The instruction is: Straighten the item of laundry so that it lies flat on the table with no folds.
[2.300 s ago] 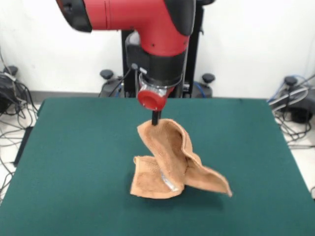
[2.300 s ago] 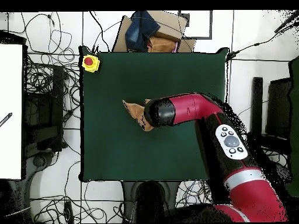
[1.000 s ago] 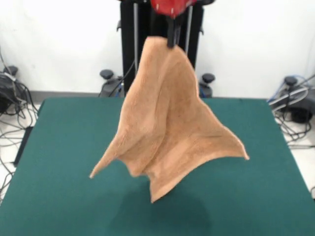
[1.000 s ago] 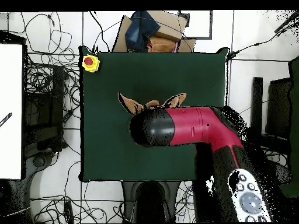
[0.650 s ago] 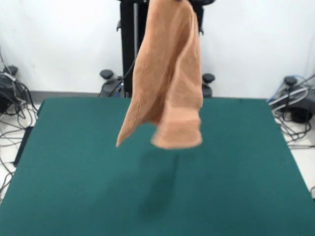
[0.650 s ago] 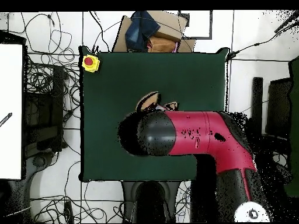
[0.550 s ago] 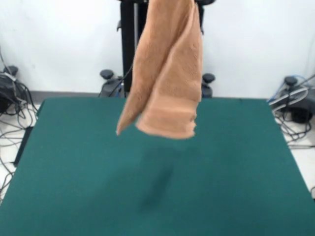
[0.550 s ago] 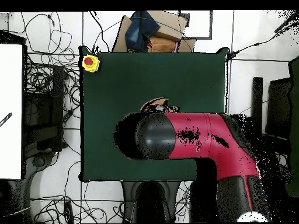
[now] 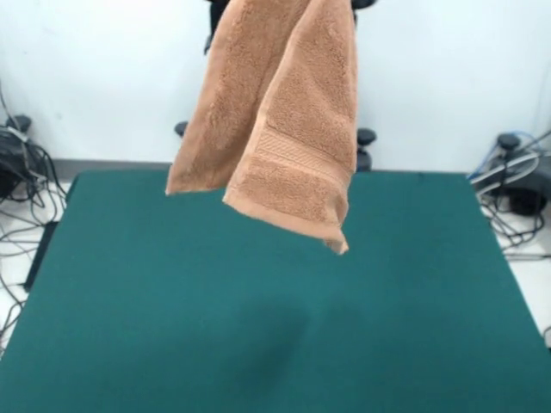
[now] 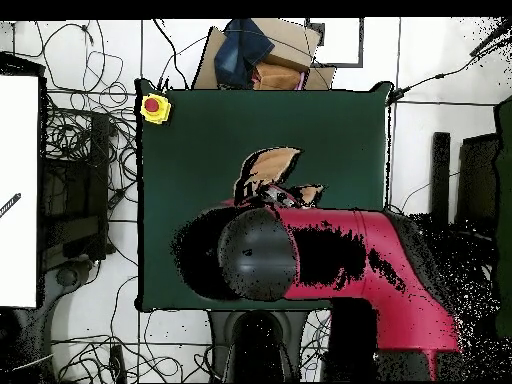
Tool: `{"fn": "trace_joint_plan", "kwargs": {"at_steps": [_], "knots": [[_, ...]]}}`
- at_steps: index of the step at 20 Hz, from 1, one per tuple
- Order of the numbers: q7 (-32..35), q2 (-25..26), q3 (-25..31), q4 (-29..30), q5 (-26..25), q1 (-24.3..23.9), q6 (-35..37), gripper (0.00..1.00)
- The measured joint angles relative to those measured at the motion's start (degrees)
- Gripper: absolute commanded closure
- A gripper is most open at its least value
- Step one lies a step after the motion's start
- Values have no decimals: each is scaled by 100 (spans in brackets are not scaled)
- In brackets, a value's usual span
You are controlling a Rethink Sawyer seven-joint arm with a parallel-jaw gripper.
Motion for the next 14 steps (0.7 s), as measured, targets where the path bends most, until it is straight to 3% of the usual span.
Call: {"fn": "trace_joint_plan", "kwargs": {"at_steps": [14], "knots": [[0, 687, -1, -70, -381, -7, -17, 100]]}}
